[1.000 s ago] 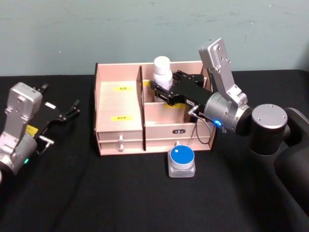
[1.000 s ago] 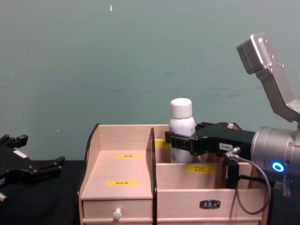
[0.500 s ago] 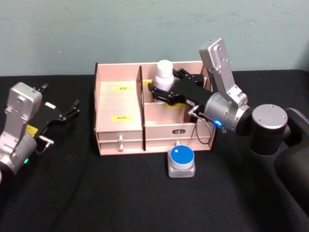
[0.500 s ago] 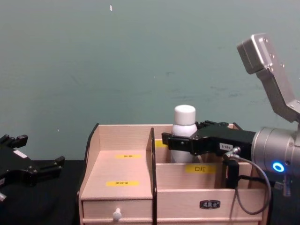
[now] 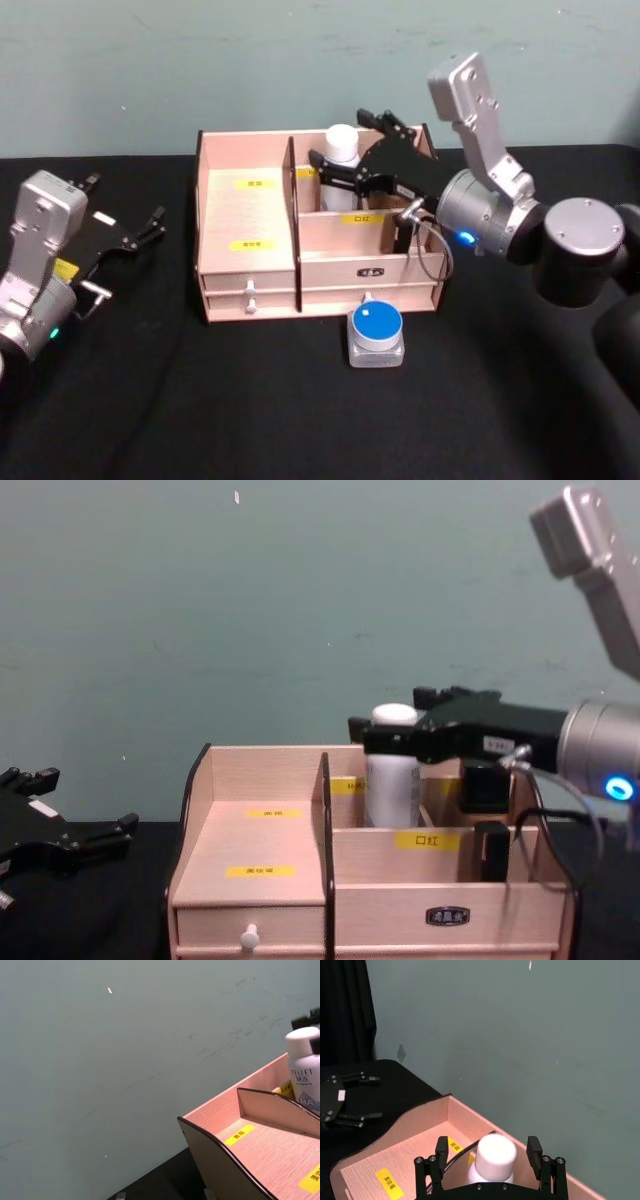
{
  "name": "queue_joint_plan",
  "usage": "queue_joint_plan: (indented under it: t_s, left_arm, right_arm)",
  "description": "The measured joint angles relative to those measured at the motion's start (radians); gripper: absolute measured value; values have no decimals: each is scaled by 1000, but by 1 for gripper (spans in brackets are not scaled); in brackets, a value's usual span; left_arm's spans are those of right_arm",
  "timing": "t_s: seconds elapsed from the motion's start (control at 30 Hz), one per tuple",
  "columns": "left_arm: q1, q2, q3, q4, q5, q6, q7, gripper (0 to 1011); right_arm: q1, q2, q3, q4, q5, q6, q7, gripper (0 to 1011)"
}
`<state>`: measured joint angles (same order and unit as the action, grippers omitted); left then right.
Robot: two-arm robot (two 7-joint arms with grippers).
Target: Pick up the facial cleanser and watermelon frost from the table and place them into the tiered storage box.
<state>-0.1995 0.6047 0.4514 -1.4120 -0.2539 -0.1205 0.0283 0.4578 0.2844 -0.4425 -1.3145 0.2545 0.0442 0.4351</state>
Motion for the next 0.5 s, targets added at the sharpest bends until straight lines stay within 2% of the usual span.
queue_joint_plan:
  t_s: [0.07, 0.17, 0.27, 0.4, 0.5]
  left_arm:
    - [0, 0, 0, 0, 0, 0, 0, 1001]
    - [0, 0, 0, 0, 0, 0, 0, 1001]
    - [0, 0, 0, 0, 0, 0, 0, 1001]
    - [0, 0, 0, 0, 0, 0, 0, 1001]
    - [0, 0, 0, 0, 0, 0, 0, 1001]
  right_arm:
    - [-6, 10, 4, -29, -2, 12, -4, 1000]
    - [-32, 47, 18, -123, -3, 52, -9, 1000]
    - [-54, 72, 29, -181, 3, 77, -10, 1000]
    - [-112, 125, 58, -298, 28, 115, -10, 1000]
    - [-148, 149, 75, -346, 46, 125, -11, 1000]
